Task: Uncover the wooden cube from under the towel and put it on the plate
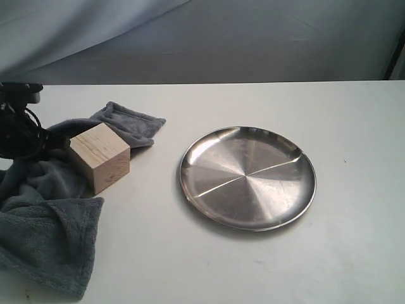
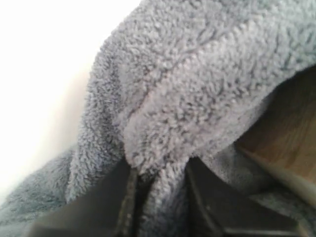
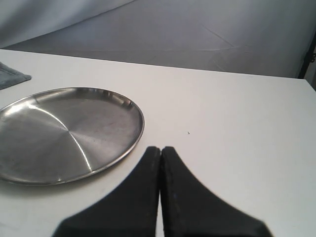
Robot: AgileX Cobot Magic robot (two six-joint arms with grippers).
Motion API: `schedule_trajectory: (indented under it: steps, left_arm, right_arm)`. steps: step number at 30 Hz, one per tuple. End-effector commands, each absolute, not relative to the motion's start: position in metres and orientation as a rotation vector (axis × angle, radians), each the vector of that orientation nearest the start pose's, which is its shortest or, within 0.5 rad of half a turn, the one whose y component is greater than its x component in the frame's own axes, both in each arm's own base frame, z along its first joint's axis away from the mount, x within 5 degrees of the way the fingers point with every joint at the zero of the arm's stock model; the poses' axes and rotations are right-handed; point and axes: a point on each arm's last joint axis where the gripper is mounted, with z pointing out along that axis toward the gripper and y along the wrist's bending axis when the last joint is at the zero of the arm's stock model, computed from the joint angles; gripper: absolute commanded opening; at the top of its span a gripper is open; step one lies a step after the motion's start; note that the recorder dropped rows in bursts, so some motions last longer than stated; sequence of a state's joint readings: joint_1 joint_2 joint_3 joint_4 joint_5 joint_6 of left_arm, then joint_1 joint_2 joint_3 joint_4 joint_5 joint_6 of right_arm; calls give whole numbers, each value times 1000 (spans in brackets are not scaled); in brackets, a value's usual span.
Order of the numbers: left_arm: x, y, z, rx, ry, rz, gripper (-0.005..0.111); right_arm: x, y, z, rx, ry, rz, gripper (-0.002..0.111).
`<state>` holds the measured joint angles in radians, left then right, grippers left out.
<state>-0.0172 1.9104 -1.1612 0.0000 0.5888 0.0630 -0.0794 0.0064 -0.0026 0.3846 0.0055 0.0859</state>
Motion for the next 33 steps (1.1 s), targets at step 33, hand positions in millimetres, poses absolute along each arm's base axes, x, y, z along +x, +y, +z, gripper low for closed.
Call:
schedule_trajectory:
  steps: [33]
  left_arm:
    - [369,16,117,-200,2823,280,17]
  right_arm:
    - [56,-4,212,411,1451,327,3]
